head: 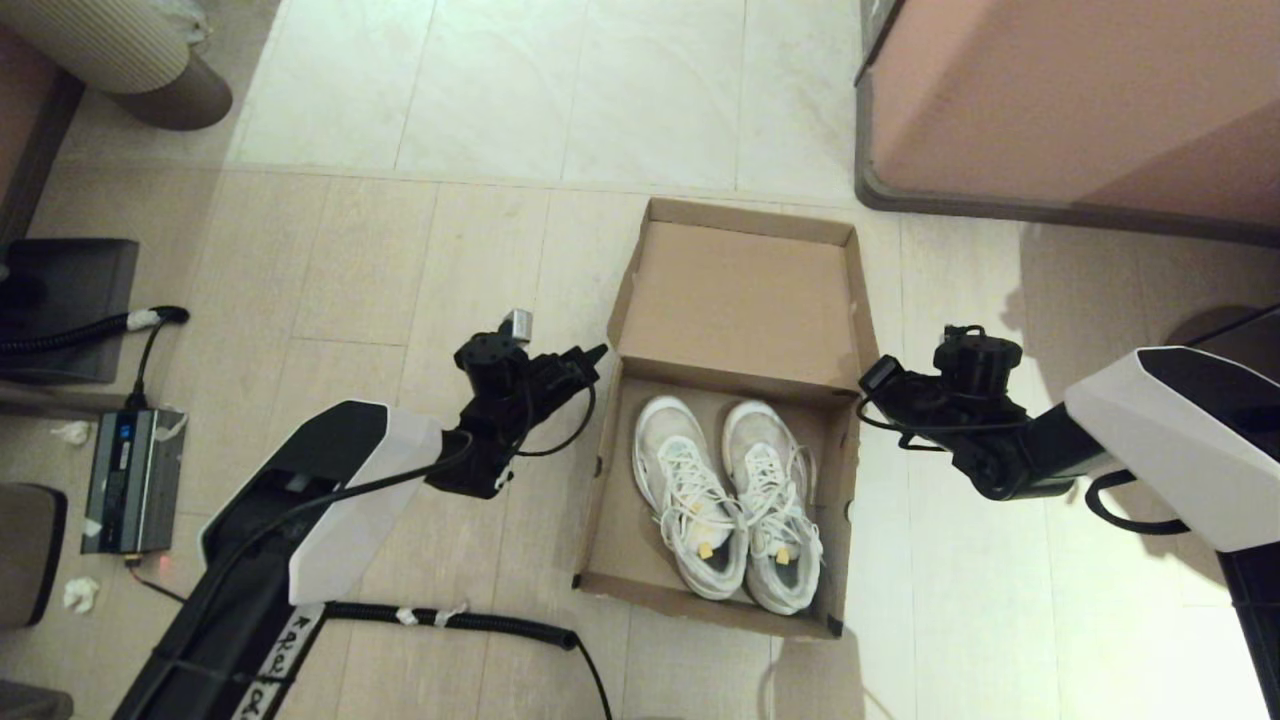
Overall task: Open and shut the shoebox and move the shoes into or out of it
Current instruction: Close the shoe box
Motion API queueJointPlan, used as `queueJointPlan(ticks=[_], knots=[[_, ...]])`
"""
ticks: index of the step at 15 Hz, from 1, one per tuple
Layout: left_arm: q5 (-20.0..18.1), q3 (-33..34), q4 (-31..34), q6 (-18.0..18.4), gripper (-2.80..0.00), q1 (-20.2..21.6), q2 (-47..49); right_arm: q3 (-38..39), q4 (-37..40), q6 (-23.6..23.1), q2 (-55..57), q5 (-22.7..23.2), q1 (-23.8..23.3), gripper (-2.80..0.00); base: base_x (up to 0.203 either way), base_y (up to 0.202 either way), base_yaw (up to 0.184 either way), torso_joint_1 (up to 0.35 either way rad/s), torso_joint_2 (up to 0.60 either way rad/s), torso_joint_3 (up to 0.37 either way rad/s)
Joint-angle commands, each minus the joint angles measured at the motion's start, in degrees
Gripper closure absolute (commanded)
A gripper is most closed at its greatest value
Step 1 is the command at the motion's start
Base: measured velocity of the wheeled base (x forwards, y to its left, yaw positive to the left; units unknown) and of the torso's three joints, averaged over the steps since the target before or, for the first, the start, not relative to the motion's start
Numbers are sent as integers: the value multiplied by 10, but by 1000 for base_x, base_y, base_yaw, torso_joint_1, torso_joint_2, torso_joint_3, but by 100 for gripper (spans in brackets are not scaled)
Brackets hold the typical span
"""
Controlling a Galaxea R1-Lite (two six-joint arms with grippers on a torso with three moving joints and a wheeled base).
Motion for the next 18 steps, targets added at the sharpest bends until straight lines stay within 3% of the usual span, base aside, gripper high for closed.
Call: queueJointPlan(ticks=[1, 6, 11, 14, 18], knots=[[-1, 0, -5, -2, 0, -8, 10, -1, -3, 5, 6, 0, 11, 0, 0, 0, 0, 0, 0, 0], [4, 25, -9, 1, 0, -12, 2, -13, -2, 3, 15, 3, 40, 0, 0, 0, 0, 0, 0, 0], [0, 157, -8, 7, 0, -10, -67, -7, -1, -4, 20, -2, 59, 0, 0, 0, 0, 0, 0, 0], [-1, 205, -11, 33, 0, -10, -87, 52, -1, -5, -9, -3, 61, 0, 0, 0, 0, 0, 0, 0], [1, 173, -17, 42, 0, -1, -76, 88, -1, -14, -47, -4, 22, 0, 0, 0, 0, 0, 0, 0]])
